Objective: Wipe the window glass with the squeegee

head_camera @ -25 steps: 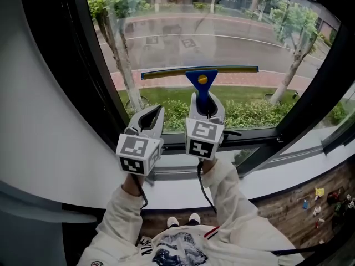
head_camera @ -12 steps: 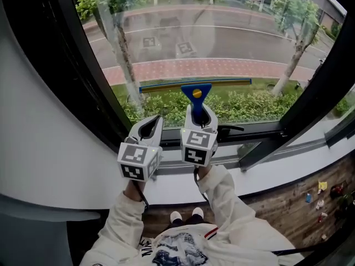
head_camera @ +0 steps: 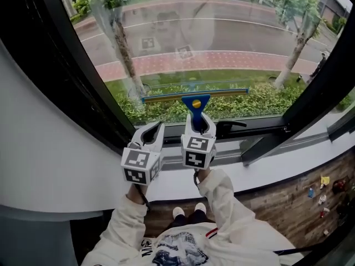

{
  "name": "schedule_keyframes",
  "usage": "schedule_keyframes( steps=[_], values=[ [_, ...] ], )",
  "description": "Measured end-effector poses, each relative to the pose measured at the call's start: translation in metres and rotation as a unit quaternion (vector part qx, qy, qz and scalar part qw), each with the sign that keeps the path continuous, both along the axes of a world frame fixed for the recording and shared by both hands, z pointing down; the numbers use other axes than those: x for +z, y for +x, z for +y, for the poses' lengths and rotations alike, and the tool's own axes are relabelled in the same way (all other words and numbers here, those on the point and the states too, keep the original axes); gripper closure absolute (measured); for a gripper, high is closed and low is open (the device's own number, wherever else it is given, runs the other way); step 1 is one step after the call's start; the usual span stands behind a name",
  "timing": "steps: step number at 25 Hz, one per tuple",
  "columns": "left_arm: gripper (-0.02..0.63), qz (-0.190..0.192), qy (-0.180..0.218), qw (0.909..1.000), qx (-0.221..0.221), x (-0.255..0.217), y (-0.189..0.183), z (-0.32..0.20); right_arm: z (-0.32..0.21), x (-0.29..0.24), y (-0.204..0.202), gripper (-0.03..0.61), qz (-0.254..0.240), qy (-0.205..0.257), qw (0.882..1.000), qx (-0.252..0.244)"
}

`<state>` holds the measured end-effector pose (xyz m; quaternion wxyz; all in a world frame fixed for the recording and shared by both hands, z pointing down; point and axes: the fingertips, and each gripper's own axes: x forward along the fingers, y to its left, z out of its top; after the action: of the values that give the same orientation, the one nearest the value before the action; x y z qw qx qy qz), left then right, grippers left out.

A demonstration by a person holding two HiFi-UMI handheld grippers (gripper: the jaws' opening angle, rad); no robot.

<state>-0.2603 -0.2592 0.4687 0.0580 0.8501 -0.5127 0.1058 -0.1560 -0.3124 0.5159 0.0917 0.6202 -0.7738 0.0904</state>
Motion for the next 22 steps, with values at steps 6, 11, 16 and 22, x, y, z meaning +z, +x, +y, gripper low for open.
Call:
schedule_keyframes(
  steps=[6,11,16,22],
  values=[
    [0.615,-0.002,-0.014,0.9999,0.002,0.014,0.003,0.002,0.005,0.024,0.002,0.451,0.008,-0.024,1.000,-0.003],
    [0.615,-0.003,-0.022,0.9997,0.006,0.023,0.005,0.003,0.009,0.042,0.000,0.451,0.012,-0.042,0.999,-0.005],
    [0.615,-0.006,-0.033,0.9994,0.010,0.033,0.008,0.006,0.012,0.059,-0.001,0.451,0.012,-0.058,0.998,-0.005],
    [0.615,-0.007,-0.044,0.9989,0.013,0.044,0.006,0.005,0.013,0.074,-0.003,0.451,0.013,-0.071,0.997,-0.002]
  ],
)
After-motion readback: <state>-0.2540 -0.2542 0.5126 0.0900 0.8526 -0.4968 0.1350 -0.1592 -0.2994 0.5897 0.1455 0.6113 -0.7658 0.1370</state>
